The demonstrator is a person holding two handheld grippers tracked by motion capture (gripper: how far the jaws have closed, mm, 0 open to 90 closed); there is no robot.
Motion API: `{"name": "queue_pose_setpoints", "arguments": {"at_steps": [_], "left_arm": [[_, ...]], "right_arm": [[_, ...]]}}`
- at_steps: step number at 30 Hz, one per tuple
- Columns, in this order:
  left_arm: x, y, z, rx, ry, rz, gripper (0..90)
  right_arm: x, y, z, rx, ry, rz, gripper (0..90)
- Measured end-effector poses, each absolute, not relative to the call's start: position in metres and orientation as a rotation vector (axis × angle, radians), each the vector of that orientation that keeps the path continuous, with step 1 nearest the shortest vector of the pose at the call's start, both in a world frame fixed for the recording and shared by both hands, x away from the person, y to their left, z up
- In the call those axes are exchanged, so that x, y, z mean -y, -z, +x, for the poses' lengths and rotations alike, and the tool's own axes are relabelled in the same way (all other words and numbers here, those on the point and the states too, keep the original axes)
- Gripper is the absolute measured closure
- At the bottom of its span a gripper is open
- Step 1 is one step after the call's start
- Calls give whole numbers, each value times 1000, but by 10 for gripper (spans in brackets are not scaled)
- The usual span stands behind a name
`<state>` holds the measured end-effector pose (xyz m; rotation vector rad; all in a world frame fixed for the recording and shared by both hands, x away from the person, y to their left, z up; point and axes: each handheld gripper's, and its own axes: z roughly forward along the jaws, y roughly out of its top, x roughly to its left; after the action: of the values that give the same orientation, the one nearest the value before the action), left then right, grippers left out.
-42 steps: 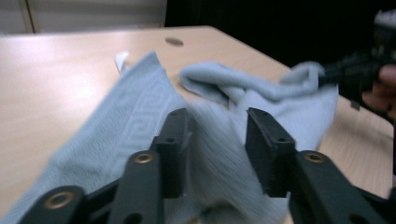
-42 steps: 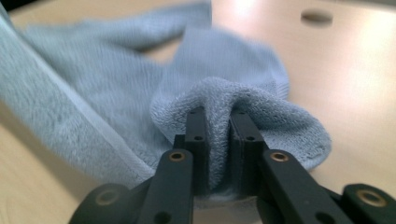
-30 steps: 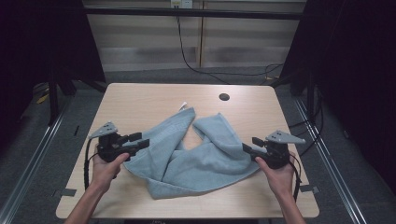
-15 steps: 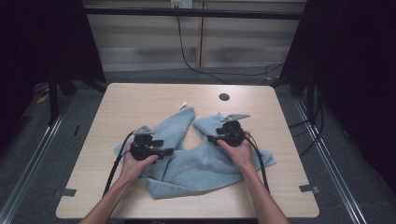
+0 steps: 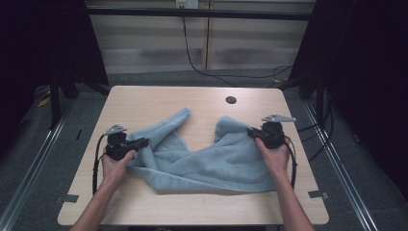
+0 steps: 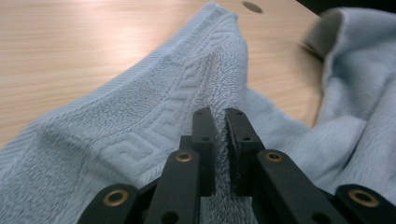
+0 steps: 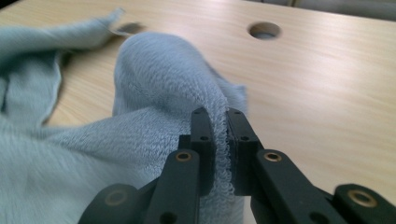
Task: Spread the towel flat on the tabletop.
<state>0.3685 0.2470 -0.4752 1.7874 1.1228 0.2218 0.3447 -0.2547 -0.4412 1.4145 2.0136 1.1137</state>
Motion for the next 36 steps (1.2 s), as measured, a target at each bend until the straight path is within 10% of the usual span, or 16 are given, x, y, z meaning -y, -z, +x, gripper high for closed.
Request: {"name": "queue_pose_setpoints", "arguments": {"at_steps": [9,22,36], "left_arm": [[-271,486,376,-1256,-259,1754,815],[-249,457,351,-1079,-276,1761,553],[-199,502,334,-936,-119,2083,556]], "right_arm": [[282,474,289,-2073,-995,1474,816],[248,484,239,-2304,-1001,1392,691],[232,455,328,-2212,-1201,1285,467]]}}
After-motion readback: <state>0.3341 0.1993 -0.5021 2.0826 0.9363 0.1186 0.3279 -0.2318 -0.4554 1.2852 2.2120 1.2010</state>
